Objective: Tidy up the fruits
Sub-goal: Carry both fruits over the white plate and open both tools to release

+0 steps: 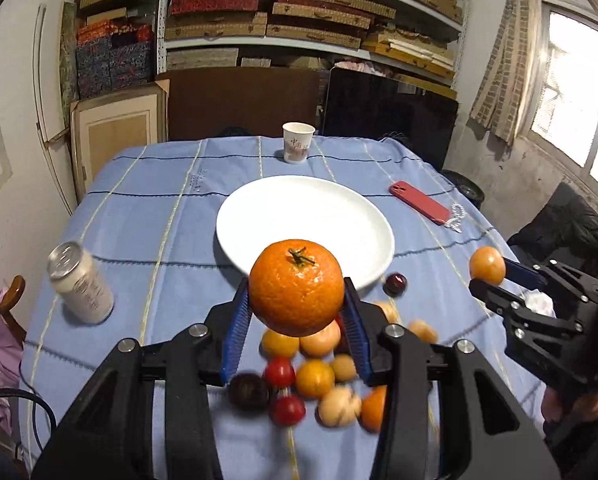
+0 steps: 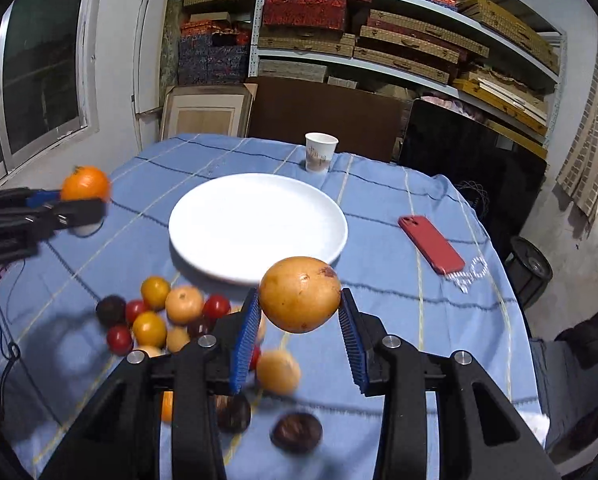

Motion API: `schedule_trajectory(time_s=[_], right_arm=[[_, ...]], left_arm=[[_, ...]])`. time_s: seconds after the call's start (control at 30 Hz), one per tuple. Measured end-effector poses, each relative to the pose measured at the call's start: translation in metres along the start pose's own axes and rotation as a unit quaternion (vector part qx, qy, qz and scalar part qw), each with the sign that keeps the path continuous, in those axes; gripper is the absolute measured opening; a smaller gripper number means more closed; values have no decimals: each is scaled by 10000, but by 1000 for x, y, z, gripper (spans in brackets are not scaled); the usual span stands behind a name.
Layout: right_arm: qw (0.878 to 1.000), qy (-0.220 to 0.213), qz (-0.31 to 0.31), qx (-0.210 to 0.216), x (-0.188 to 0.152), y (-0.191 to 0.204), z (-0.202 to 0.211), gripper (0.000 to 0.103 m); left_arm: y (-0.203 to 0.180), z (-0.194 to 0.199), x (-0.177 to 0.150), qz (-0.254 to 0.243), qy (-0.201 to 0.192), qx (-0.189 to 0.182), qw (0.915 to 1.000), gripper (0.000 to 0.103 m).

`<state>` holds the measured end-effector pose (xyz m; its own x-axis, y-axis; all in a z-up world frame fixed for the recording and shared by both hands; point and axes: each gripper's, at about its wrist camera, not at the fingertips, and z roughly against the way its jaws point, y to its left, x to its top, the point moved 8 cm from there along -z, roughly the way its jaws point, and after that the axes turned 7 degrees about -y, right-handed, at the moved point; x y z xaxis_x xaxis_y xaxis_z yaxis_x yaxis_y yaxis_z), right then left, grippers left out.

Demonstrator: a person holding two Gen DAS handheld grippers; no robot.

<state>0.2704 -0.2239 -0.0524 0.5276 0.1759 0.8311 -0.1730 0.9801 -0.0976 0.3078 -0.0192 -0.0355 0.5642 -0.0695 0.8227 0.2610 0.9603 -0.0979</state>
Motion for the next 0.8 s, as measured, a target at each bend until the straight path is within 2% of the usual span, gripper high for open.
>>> schedule_trajectory(time_s=[0.13, 0.27, 0.37, 0.57, 0.63, 0.67, 0.7, 0.77, 0.8], right_arm=[[9996, 122, 263, 51, 26, 5, -55, 40], [9990, 269, 343, -45, 38, -1, -105, 40], [9988, 446, 210, -11, 44, -9, -145, 40], [9974, 677, 210, 158, 41, -1, -188, 41], [9975, 650, 278, 78, 42, -2, -191, 59], [9979, 569, 296, 21, 44, -4, -188, 62], [9985, 459, 309, -4, 46, -5, -182, 67], [9990, 344, 283, -58, 49, -7, -171, 69], [9991, 345, 235, -77, 49, -9, -167, 69]], left_arm=[[12, -65, 15, 232, 319, 58, 9992, 43], [30, -126, 15, 392, 698, 202, 9966, 43], [38, -161, 13, 436, 850, 294, 9950, 43], [46, -207, 15, 440, 1034, 349, 9931, 43], [48, -212, 14, 395, 1091, 396, 9925, 44], [48, -210, 14, 386, 1058, 433, 9927, 50], [49, -206, 16, 379, 966, 477, 9935, 70], [55, -187, 29, 361, 459, 735, 9956, 90], [56, -179, 33, 388, 345, 760, 9958, 92]])
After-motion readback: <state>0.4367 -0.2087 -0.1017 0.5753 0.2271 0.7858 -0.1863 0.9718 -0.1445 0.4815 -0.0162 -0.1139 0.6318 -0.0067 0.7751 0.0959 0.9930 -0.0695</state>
